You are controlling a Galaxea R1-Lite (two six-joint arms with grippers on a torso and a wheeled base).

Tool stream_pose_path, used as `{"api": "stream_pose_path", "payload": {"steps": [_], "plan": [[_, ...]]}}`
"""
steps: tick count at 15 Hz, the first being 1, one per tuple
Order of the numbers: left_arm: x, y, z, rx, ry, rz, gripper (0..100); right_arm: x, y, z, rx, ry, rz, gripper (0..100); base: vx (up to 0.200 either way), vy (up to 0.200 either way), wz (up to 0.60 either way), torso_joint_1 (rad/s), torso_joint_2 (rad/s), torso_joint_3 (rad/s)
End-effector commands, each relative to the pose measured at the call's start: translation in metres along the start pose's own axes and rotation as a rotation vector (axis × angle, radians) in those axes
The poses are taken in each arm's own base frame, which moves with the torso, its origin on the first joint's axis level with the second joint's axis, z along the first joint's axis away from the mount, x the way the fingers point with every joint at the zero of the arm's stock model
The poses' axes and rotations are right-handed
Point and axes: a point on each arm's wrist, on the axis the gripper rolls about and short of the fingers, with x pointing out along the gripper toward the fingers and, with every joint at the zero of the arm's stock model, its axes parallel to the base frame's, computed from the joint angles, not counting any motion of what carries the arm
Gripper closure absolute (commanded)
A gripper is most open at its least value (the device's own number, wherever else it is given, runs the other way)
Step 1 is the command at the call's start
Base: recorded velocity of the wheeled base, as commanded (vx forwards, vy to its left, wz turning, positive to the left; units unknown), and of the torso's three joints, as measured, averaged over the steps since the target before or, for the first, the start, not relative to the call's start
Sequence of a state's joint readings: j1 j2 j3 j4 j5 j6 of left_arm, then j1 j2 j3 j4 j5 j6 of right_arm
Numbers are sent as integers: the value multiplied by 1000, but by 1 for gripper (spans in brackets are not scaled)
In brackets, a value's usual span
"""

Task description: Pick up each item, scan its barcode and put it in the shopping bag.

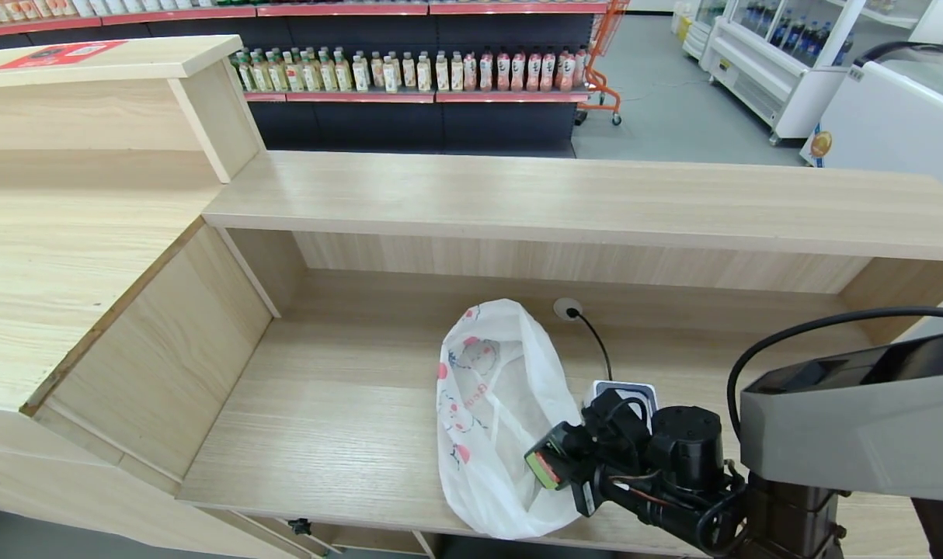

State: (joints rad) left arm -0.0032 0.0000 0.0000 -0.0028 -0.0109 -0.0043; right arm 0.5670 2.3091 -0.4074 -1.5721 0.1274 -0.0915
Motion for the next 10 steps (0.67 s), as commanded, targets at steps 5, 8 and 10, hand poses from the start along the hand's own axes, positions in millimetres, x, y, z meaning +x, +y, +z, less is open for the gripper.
{"api": "stream_pose_path", "payload": {"steps": [5,8,10], "plan": [[0,0,0,0,1,0,0,-14,7,37,25,-114,19,0,0,0,0,0,0,0],[0,0,0,0,1,0,0,-52,7,84,-32,-192,0,0,0,0,0,0,0,0],[0,0,0,0,1,0,0,-101,6,131,-113,-304,-44,0,0,0,0,0,0,0]]}}
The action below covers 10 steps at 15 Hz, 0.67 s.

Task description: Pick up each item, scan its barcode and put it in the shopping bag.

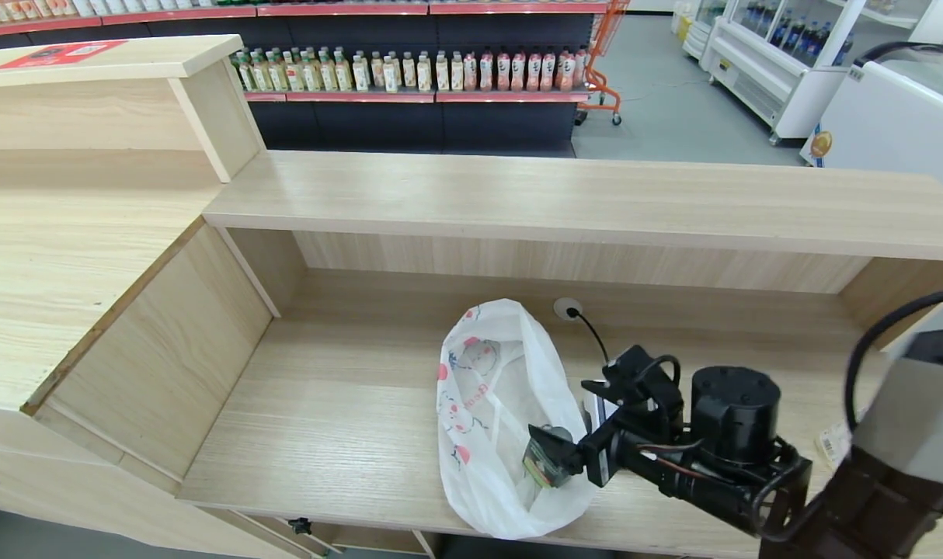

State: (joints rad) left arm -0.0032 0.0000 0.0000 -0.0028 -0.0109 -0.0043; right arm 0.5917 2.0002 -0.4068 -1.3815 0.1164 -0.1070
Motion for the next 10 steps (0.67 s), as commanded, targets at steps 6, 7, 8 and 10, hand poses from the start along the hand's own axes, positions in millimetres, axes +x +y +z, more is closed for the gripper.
{"api": "stream_pose_path", "payload": {"steps": [6,7,8,10], "plan": [[0,0,0,0,0,0,0,-174,-23,89,-74,55,-351,0,0,0,0,0,0,0],[0,0,0,0,1,0,0,-183,-27,84,-60,82,-395,0,0,0,0,0,0,0],[0,0,0,0,1,0,0,-190,-30,78,-47,100,-440,0,0,0,0,0,0,0],[0,0,0,-2,1,0,0,-208,-37,64,-19,125,-553,0,0,0,0,0,0,0]]}}
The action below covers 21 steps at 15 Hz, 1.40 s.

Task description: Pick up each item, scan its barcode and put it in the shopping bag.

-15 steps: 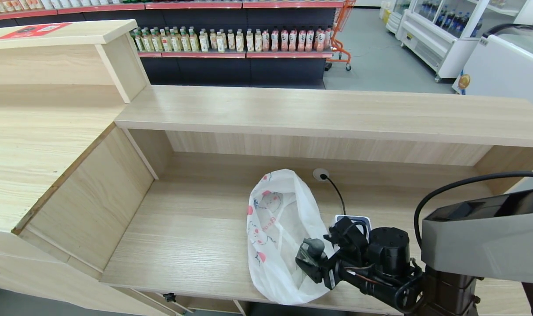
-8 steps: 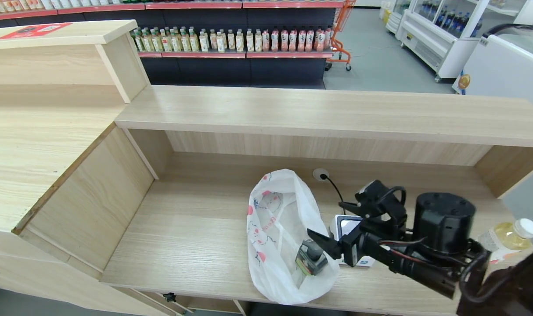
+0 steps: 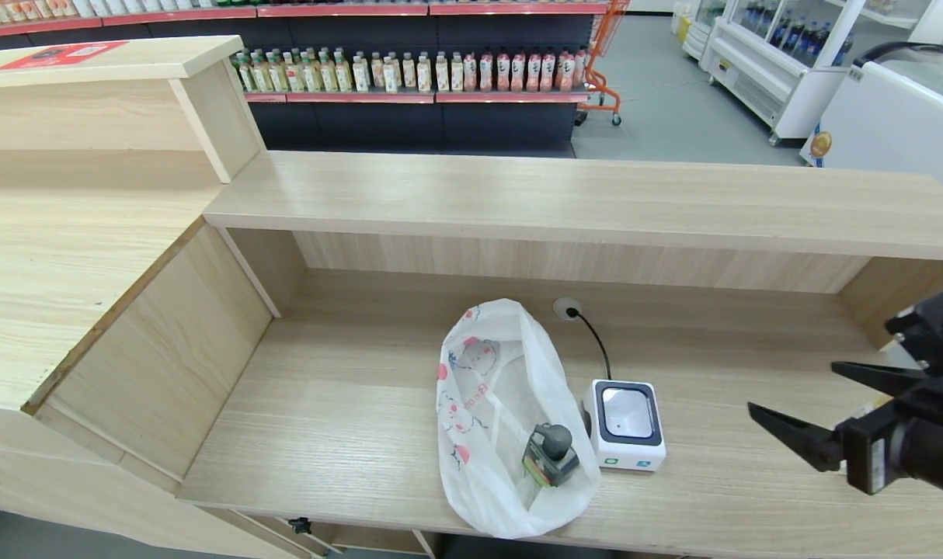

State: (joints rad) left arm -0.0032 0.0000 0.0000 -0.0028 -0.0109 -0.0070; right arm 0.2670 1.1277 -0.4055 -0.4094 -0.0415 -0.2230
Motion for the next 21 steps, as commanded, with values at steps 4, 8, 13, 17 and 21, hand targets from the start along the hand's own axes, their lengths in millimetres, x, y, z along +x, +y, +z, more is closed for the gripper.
{"api": "stream_pose_path", "payload": {"steps": [4,8,13,17,21], "plan": [[0,0,0,-1,1,0,0,-44,-16,-22,60,8,-177,0,0,0,0,0,0,0],[0,0,0,7,1,2,0,-48,-18,-26,77,36,-205,0,0,-200,0,-1,0,5],[0,0,0,1,0,3,0,-47,-19,-25,95,76,-188,0,0,-200,0,4,2,1],[0,0,0,-1,1,3,0,-52,-16,-28,141,78,-148,0,0,-200,0,4,2,2],[0,0,0,-1,0,3,0,-63,-9,-42,152,165,-106,0,0,-200,0,2,4,5]]}}
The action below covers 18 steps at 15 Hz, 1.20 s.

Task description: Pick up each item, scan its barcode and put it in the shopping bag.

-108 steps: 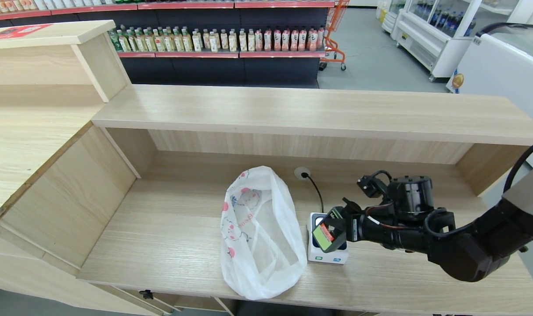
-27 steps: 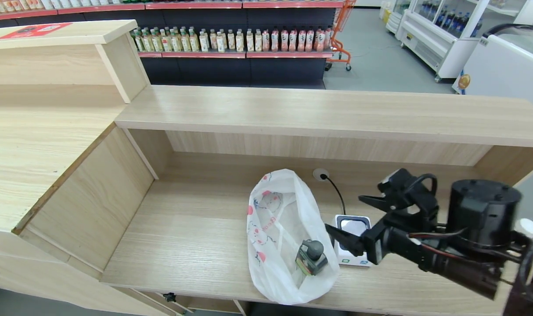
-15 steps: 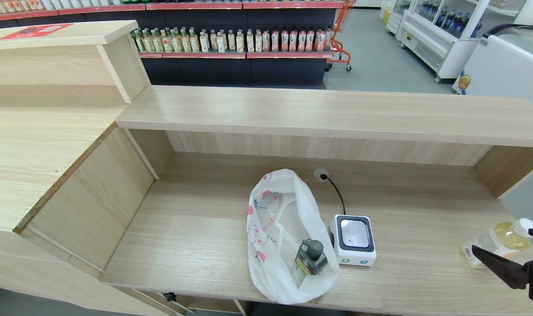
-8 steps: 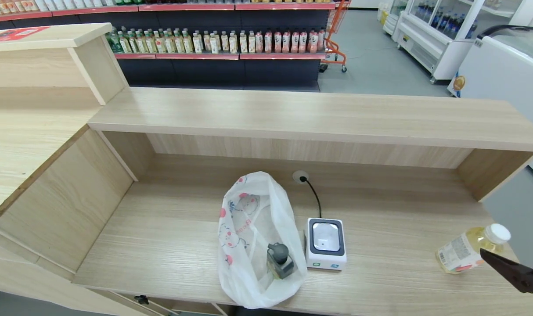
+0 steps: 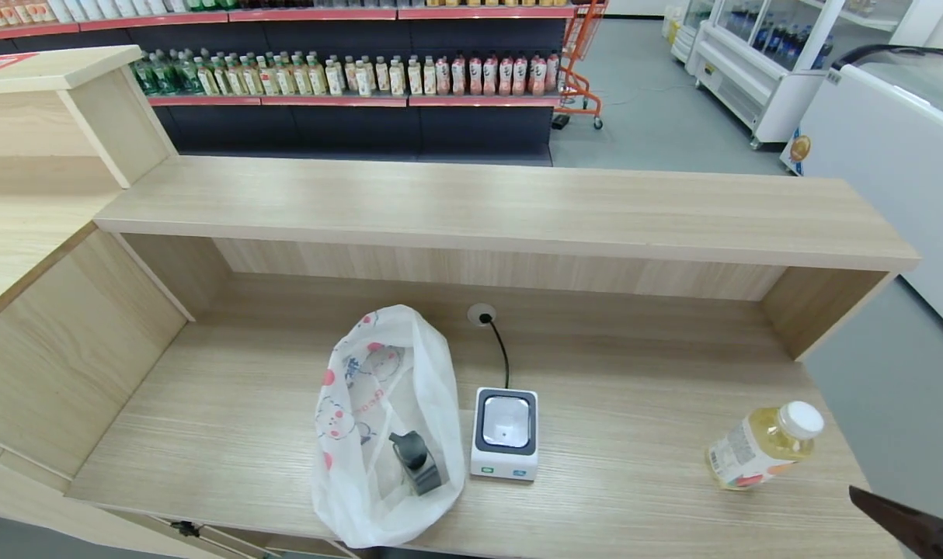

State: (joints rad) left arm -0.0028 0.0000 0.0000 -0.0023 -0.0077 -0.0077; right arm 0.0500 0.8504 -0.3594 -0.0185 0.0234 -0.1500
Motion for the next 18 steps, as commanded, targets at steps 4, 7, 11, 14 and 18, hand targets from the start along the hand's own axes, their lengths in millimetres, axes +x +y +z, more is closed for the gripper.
{"api": "stream_pose_path", "payload": {"steps": [4,7,11,14,18], "plan": [[0,0,0,-2,1,0,0,-13,2,-11,-1,23,11,0,0,-200,0,1,0,1],[0,0,0,3,-1,-2,0,-17,4,-17,-2,44,40,0,0,-200,0,2,4,4],[0,0,0,3,1,-3,0,-18,6,-31,-3,191,51,0,0,0,0,0,0,0],[0,0,0,3,1,-3,0,-11,7,-40,-22,315,57,0,0,0,0,0,0,0],[0,0,0,3,1,-3,0,11,5,-32,-71,354,25,0,0,0,0,0,0,0]]}}
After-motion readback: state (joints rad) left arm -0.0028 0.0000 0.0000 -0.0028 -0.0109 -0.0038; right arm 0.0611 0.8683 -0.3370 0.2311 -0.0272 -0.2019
